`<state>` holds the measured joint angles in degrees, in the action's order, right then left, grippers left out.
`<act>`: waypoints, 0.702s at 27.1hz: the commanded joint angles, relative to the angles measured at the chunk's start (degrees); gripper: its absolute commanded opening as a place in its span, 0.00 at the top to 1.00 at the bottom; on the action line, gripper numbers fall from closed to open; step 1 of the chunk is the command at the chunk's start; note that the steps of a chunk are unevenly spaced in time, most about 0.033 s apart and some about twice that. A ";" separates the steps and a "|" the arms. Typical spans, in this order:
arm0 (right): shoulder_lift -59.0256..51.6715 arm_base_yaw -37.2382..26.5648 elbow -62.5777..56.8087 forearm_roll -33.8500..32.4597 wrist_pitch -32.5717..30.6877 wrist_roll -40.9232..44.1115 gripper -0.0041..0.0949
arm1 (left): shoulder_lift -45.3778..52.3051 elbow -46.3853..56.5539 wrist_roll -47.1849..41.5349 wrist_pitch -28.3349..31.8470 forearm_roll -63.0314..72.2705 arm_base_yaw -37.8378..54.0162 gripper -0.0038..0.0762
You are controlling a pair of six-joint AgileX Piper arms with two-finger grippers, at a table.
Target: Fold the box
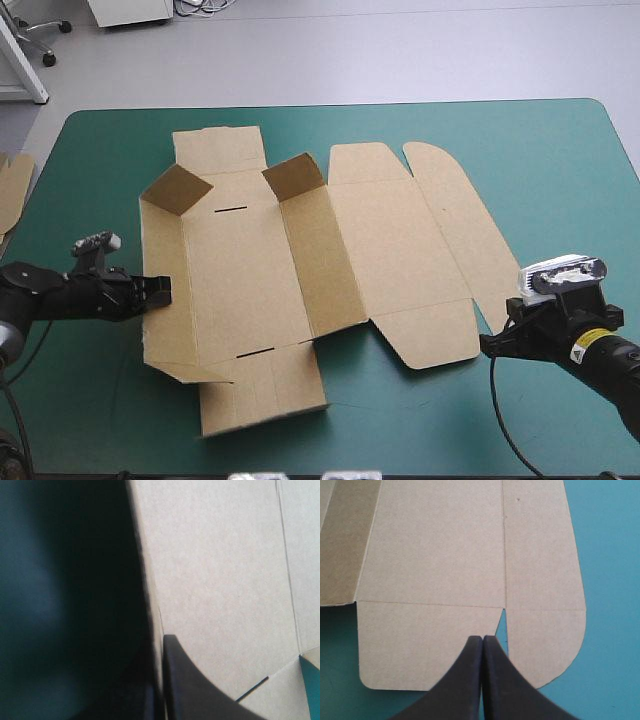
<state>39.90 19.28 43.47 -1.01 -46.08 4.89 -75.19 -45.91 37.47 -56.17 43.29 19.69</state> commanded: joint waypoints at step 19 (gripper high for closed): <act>5.48 0.06 2.06 2.05 8.00 -0.19 0.98 | -5.82 -25.63 -19.31 8.75 -54.99 -39.54 0.97</act>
<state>45.42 19.28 43.47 0.87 -41.49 4.82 -82.84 -69.47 22.60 -52.17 -0.54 -15.91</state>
